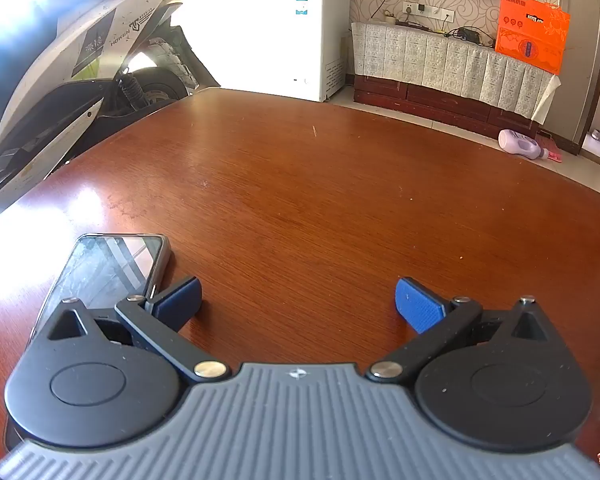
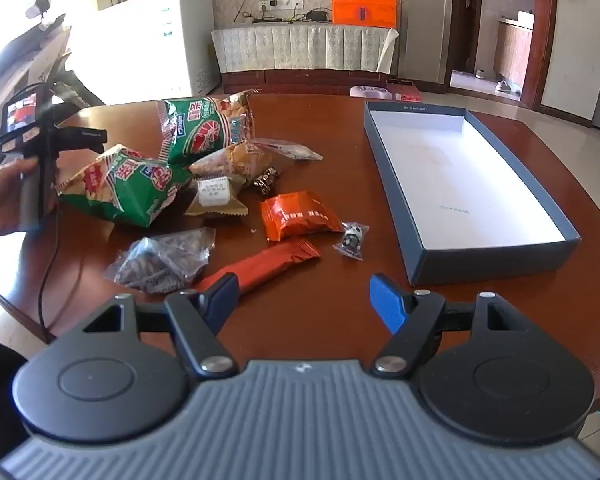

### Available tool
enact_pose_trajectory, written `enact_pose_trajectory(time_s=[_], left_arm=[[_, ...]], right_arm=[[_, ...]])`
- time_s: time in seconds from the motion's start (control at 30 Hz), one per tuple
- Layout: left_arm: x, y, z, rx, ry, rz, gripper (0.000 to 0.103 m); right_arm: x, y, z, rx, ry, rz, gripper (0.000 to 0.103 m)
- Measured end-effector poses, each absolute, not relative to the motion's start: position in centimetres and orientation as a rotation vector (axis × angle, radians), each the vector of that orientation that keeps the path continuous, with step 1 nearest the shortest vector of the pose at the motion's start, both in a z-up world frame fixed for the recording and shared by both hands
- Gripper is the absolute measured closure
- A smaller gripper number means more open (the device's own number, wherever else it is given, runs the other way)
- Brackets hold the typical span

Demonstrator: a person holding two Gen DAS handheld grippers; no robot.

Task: Organize snacks

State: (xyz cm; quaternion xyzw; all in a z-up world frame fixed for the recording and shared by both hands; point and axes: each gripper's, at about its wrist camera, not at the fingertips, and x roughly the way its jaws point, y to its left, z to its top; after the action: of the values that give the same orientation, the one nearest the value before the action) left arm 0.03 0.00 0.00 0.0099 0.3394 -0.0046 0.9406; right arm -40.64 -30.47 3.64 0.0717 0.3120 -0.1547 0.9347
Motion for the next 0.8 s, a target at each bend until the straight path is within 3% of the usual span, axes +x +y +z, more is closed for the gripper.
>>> enact_pose_trajectory(time_s=[0.4,0.53,0.8], left_arm=[[-3.0,2.2,1.6,0.053,0.666,0.007,0.000],[-8.3,3.2,4.2,-0.010,0.606,-0.040,0.000],[-23.5,-3.7,8.4,-0.014,0.569,-0.263,0.000]], right_arm=[[-37.5,-30.9,3.9,0.113,0.519,-0.269,0.029],[-37.5,-30.8,3.9,0.128,0.488,-0.240,0.029],[-39.2,-29.7,4.0,0.107,0.463,-0.159,0.029]])
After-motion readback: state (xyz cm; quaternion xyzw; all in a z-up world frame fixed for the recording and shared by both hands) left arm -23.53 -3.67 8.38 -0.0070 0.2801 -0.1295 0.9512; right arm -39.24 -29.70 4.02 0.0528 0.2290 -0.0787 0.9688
